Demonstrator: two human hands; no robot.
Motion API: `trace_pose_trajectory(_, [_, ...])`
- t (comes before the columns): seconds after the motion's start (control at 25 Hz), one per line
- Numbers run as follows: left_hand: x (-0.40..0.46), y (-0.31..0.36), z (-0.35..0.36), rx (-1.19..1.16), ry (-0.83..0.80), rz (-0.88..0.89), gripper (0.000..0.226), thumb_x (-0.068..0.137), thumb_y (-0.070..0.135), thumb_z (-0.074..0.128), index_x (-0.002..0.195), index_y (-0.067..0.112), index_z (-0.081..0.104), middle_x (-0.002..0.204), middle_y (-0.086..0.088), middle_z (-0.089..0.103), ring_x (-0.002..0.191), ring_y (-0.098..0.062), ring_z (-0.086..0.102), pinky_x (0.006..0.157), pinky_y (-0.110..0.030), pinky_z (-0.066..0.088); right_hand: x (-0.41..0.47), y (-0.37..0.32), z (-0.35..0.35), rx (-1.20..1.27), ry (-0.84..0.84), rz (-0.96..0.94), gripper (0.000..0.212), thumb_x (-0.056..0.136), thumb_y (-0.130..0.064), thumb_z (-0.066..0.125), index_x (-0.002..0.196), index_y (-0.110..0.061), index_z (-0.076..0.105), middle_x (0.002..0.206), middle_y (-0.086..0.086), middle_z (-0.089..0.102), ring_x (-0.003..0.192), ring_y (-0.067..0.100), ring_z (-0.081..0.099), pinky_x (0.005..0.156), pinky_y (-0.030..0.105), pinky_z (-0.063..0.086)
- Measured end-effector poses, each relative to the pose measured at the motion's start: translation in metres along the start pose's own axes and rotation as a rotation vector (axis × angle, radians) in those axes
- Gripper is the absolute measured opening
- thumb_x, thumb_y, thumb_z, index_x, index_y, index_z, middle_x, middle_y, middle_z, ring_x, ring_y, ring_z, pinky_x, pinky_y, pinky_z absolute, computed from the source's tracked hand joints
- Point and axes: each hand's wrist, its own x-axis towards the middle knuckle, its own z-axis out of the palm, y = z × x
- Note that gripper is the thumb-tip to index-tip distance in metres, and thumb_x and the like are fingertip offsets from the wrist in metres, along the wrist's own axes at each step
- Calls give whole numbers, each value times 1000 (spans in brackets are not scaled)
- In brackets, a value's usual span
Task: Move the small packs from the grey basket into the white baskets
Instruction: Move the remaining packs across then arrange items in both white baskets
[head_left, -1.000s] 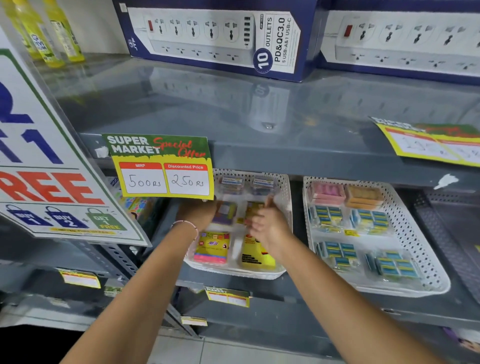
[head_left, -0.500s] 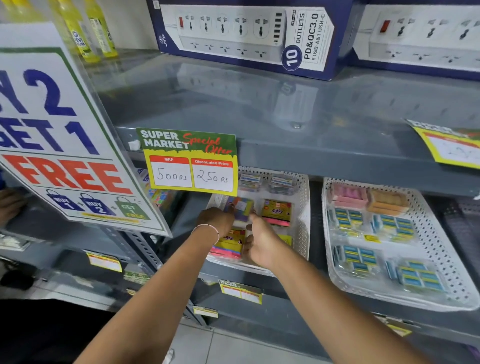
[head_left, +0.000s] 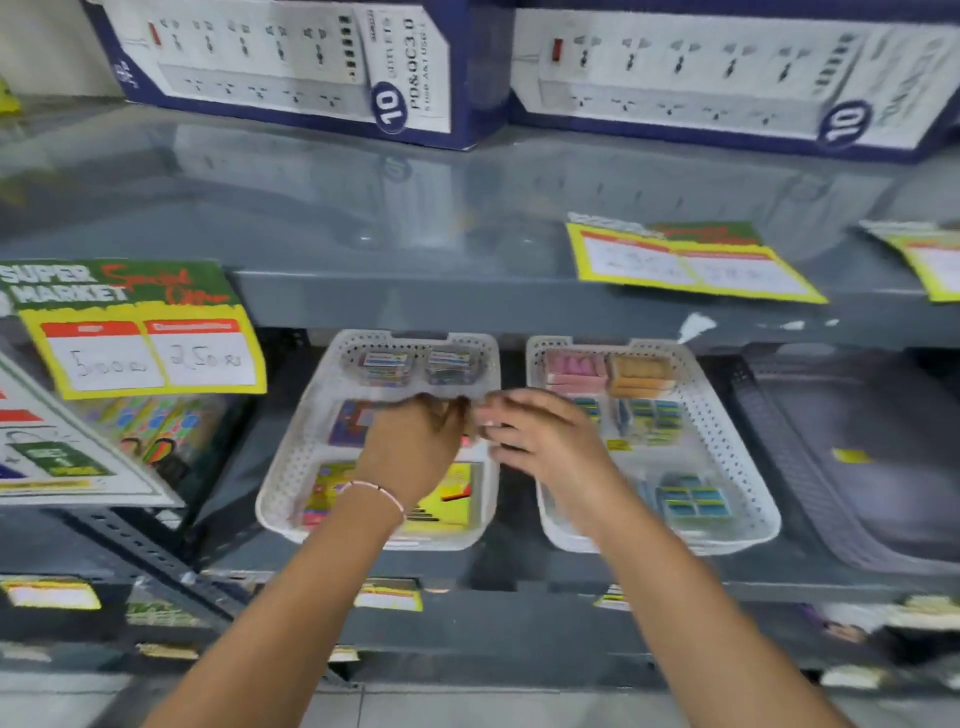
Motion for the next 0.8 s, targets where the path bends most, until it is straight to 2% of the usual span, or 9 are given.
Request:
trace_pose_trajectory(0.08, [-17, 41, 11, -48, -37, 142, 30, 96, 32, 54, 82, 10, 69, 80, -13, 72, 77, -33, 66, 64, -33, 43, -8, -23, -75, -424, 134, -98, 18, 82, 4, 67, 93, -10, 71, 107, 22, 71, 88, 21, 67, 80, 26, 54])
trace_pose_trajectory(0.12, [-27, 60, 19, -100, -72, 173, 26, 96, 31, 55, 84, 12, 69, 79, -13, 72, 75, -32, 66, 64, -33, 42, -9, -33, -115, -685, 197, -70, 26, 78, 5, 71, 101, -8, 68, 114, 21, 68, 96, 22, 65, 85, 29, 53])
trace_pose_trajectory(0.2, [-51, 88, 40, -173, -148, 257, 19, 94, 30, 55, 94, 18, 69, 80, -11, 73, 72, -30, 66, 63, -32, 48, -8, -43, -182, -1179, 196, 121, 49, 70, -4, 80, 115, -14, 64, 125, 10, 64, 109, 21, 61, 91, 28, 49])
trace_pose_trajectory(0.24, [-65, 101, 53, -190, -188, 327, 18, 94, 28, 53, 98, 20, 68, 86, -9, 74, 75, -28, 67, 67, -32, 51, -7, -43, -205, -1328, 146, 222, 63, 66, -9, 83, 124, -17, 60, 130, 5, 60, 113, 19, 58, 90, 24, 45])
trace_pose_trajectory(0.36, [-107, 139, 89, -196, -310, 506, 21, 92, 24, 47, 100, 19, 66, 101, -8, 70, 95, -25, 64, 81, -33, 51, -1, -23, -231, -1455, -64, 355, 93, 60, -18, 85, 141, -27, 41, 145, 1, 45, 127, 17, 49, 97, 24, 44])
trace_pose_trajectory(0.48, [-127, 160, 113, -123, -273, 530, 24, 89, 26, 47, 101, 20, 66, 110, -6, 69, 116, -26, 56, 95, -28, 46, 8, -2, -229, -1540, -198, 300, 101, 60, -24, 85, 145, -33, 31, 148, 1, 42, 130, 20, 46, 104, 32, 44])
trace_pose_trajectory(0.56, [-125, 168, 114, -163, -267, 442, 21, 89, 23, 52, 102, 21, 68, 110, -4, 69, 112, -22, 58, 91, -27, 46, 9, 0, -233, -1525, -201, 235, 93, 65, -18, 80, 143, -34, 32, 143, 2, 47, 127, 23, 50, 101, 37, 47])
trace_pose_trajectory(0.68, [-112, 176, 112, -386, -177, 181, 16, 88, 9, 64, 98, 17, 74, 98, 4, 75, 91, -11, 68, 85, -22, 50, 6, -4, -235, -1502, -196, 153, 79, 75, -4, 59, 141, -37, 32, 137, 5, 52, 122, 27, 53, 97, 40, 50])
trace_pose_trajectory(0.8, [-94, 186, 112, -507, -94, -121, 19, 84, -2, 68, 97, 10, 74, 91, 1, 74, 84, -13, 69, 86, -23, 52, -3, -13, -240, -1438, -155, 58, 77, 70, -15, 59, 139, -37, 32, 125, 5, 58, 109, 26, 59, 86, 37, 54])
